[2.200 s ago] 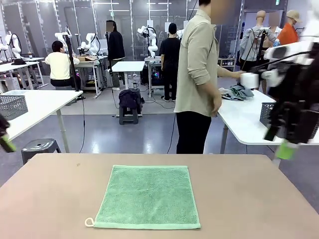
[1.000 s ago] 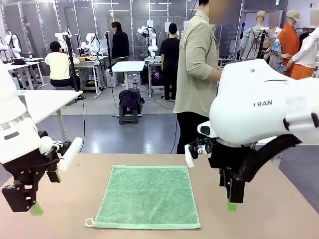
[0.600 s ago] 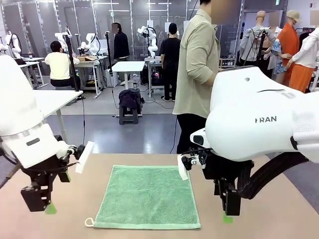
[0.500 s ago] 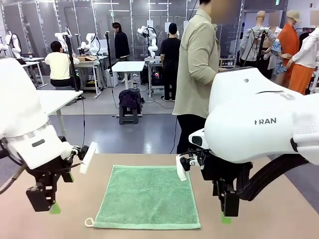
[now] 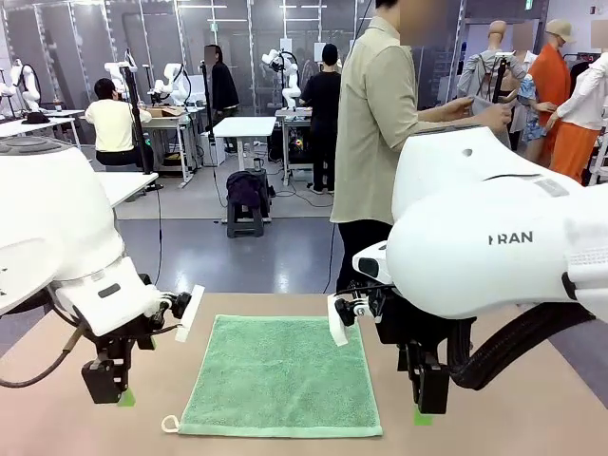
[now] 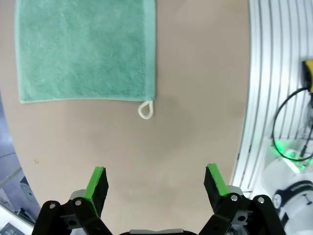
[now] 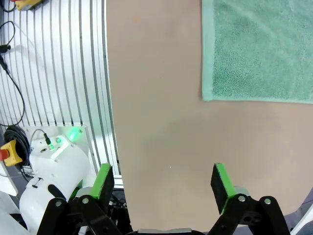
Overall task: Fold the towels and place them in the basket.
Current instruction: When a person lays out a Towel with hook on the table, fold it in half twice.
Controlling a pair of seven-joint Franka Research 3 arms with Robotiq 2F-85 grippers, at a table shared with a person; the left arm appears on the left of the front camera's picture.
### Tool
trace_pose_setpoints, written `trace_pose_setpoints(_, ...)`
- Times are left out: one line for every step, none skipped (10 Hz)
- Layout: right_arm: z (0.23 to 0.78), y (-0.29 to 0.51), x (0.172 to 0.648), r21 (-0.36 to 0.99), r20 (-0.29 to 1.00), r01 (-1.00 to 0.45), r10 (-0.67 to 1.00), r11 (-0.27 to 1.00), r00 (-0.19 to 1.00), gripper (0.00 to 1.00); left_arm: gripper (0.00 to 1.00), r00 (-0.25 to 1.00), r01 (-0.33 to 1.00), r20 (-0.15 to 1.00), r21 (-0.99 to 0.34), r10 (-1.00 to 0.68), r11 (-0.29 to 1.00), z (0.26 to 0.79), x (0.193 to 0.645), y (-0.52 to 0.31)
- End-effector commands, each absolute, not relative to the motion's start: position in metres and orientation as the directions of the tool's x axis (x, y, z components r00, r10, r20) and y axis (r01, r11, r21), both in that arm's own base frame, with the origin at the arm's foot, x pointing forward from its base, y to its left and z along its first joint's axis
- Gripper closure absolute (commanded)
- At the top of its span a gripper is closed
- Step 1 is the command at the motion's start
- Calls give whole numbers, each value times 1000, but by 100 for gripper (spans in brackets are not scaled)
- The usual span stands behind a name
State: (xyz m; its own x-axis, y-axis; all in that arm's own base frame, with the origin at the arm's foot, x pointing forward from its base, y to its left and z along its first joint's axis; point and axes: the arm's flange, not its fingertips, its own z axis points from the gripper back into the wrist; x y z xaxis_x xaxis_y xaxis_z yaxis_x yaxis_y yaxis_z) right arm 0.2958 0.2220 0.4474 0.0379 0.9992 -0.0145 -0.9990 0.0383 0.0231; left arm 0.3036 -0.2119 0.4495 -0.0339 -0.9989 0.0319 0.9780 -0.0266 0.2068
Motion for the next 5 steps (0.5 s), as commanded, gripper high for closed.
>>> trace_pose_setpoints(448,222,296,22,-14,-999,999,39,38,0,0,-19,984,37,178,-999,-12,450,300,-210)
trace_pose_setpoints(448,222,296,22,-14,-999,999,39,38,0,0,-19,984,37,178,-999,-12,450,300,-210)
trace_pose_setpoints(448,222,296,22,-14,-999,999,39,38,0,0,-19,984,37,178,-999,-12,450,300,-210)
trace_pose_setpoints(448,222,296,22,-14,-999,999,39,38,0,0,-19,984,37,178,-999,-12,450,300,-210)
trace_pose_setpoints(448,222,296,22,-14,-999,999,39,38,0,0,-19,984,37,178,-999,-12,450,300,-210)
